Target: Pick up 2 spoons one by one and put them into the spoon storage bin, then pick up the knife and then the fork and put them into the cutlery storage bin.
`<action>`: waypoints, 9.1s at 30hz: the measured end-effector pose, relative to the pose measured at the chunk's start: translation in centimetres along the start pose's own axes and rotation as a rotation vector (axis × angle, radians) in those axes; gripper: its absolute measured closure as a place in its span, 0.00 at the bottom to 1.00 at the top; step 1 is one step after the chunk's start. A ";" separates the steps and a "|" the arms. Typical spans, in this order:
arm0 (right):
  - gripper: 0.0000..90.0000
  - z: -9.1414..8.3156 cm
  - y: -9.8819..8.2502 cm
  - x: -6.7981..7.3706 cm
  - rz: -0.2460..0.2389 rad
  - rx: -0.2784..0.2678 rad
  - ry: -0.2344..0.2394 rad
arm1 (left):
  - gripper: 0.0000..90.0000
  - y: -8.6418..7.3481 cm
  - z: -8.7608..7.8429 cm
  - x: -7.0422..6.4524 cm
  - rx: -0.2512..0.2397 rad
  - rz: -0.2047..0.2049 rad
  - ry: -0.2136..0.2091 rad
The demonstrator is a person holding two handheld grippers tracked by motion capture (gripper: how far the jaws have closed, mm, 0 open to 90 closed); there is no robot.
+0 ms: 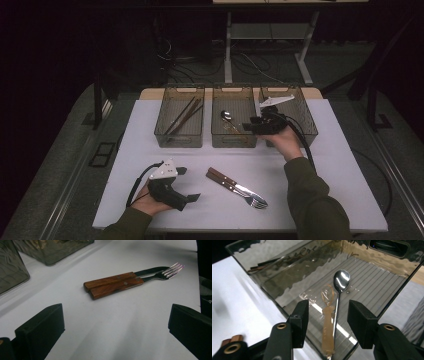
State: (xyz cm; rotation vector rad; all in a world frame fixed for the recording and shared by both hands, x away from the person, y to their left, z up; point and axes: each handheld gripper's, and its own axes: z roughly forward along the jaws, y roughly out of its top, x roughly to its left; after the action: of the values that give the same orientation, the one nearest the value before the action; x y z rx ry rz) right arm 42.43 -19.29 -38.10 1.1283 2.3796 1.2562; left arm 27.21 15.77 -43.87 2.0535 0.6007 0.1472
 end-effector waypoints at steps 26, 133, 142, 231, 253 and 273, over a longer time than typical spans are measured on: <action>0.51 -5.7 -3.9 1.9 -0.042 -0.031 0.069 | 0.00 -0.2 0.1 0.3 0.010 -0.007 0.006; 0.65 -1.2 -8.7 11.1 -0.199 0.165 0.216 | 0.00 -0.1 0.1 -0.1 0.021 -0.002 0.016; 0.73 -0.7 -8.9 11.5 -0.210 0.186 0.193 | 0.00 -0.1 0.2 -0.2 0.022 -0.002 0.015; 0.85 -0.3 -9.5 10.6 -0.218 0.151 0.169 | 0.00 -0.1 0.3 -0.2 0.025 0.001 0.010; 0.85 -2.6 -8.0 8.6 -0.189 0.149 0.168 | 0.00 -0.2 0.3 -0.3 0.027 -0.002 0.009; 0.85 -5.4 -7.2 5.7 -0.155 0.145 0.134 | 0.00 -0.2 0.4 -0.1 0.034 0.008 0.008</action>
State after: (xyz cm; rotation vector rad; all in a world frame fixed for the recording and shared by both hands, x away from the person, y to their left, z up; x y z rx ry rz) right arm 32.04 -20.96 -39.54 0.9005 2.6377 1.1574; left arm 27.14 15.50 -44.21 2.0887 0.6038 0.1506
